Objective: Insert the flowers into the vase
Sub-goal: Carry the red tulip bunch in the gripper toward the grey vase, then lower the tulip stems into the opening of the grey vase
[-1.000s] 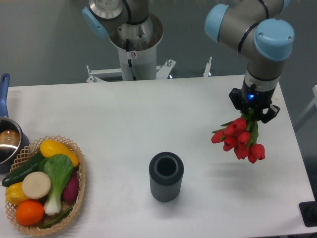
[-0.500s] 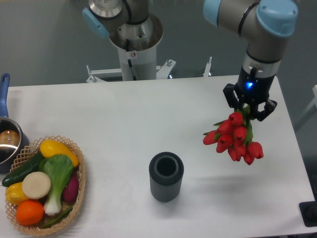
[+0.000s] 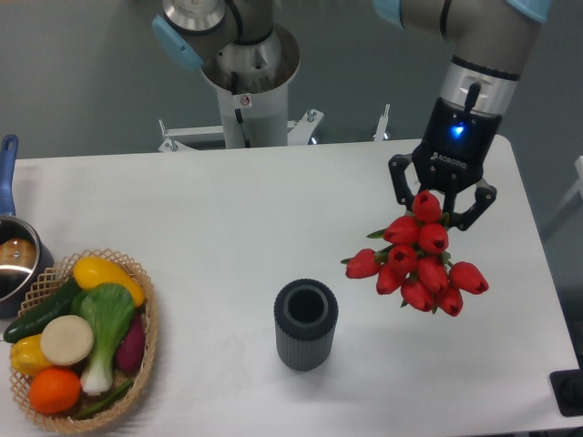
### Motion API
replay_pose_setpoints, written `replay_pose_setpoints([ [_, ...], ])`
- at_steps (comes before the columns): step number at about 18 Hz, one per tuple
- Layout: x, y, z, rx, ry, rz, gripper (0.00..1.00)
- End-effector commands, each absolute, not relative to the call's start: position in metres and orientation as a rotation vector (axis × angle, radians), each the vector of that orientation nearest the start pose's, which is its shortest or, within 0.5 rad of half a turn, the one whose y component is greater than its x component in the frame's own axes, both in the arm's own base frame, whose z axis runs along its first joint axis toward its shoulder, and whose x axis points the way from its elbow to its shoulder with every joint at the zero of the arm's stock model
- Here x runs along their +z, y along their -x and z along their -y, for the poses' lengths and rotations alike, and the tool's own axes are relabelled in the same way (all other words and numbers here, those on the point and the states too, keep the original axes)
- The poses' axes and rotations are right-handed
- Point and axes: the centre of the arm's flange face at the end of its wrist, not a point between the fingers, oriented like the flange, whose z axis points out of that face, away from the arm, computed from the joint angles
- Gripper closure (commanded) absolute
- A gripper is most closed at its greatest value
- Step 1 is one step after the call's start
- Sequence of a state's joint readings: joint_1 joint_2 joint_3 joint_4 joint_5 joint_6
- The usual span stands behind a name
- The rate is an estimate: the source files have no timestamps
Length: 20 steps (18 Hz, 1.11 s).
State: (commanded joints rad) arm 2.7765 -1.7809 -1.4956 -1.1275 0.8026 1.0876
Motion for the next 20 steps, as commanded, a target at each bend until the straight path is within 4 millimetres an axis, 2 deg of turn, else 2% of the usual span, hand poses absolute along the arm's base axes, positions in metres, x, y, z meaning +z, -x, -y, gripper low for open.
replay_pose_setpoints([
  [2, 0.495, 0.478, -0.409, -0.097, 2.228, -0.030, 1.00],
  [6, 0.517, 0.480, -0.409, -0.168, 2.028, -0.003, 1.00],
  [9, 0.524, 0.479, -0.412, -0.212, 1.922, -0.035, 1.00],
  [16, 0.514, 0.485, -0.424, -0.242, 1.824, -0.099, 1.00],
  [20, 0.504, 0.479, -0.441, -0.271, 1.826, -0.119, 1.00],
])
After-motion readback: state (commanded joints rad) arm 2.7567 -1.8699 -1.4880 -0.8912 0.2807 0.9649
